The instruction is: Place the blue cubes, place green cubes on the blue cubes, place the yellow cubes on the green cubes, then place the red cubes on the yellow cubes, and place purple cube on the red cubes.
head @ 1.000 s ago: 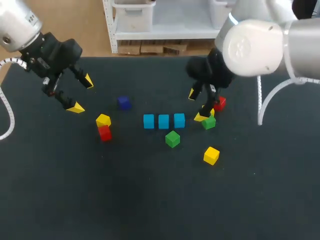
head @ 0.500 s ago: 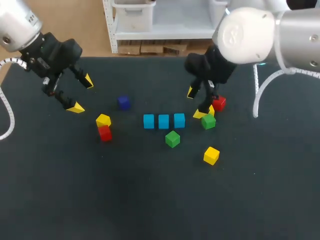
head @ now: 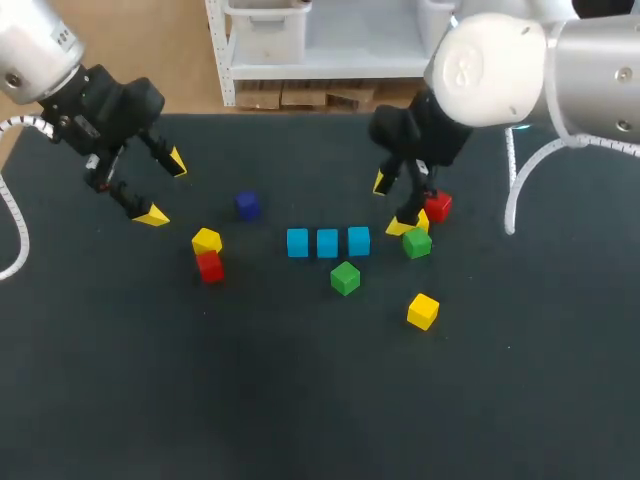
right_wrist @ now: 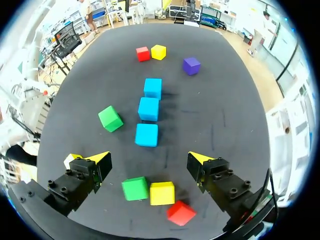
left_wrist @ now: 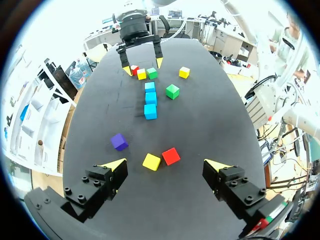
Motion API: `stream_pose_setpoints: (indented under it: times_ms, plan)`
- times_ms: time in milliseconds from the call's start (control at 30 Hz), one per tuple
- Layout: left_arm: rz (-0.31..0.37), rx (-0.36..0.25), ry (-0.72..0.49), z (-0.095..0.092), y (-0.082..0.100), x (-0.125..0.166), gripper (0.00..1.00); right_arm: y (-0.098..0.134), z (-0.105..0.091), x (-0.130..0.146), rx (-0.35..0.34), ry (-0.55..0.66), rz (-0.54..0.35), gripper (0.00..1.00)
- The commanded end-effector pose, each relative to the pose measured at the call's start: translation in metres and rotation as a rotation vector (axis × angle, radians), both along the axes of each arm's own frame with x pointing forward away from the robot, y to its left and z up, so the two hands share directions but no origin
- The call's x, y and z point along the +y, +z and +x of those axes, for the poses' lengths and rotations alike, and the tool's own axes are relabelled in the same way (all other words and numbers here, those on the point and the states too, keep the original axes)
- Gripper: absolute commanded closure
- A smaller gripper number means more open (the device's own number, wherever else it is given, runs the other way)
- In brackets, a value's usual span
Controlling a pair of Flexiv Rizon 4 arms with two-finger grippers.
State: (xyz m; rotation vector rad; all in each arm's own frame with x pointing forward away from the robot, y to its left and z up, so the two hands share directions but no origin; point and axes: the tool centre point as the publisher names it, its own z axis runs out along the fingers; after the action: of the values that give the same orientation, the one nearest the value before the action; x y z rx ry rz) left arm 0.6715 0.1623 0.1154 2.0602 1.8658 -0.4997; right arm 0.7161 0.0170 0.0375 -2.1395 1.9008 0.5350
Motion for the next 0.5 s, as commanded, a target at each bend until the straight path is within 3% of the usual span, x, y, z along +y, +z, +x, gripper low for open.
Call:
stream_pose_setpoints:
  times_ms: [33,500]
  plan:
    - [-0.002,0.001,-0.003,0.001,-0.001,0.001,0.00,-0.002,0.001,-0.003,-0.014,0.028,0.025,0.00]
    - [-0.002,0.001,-0.003,0.001,-0.001,0.001,0.00,-0.001,-0.008,-0.025,-0.094,0.188,0.024,0.00]
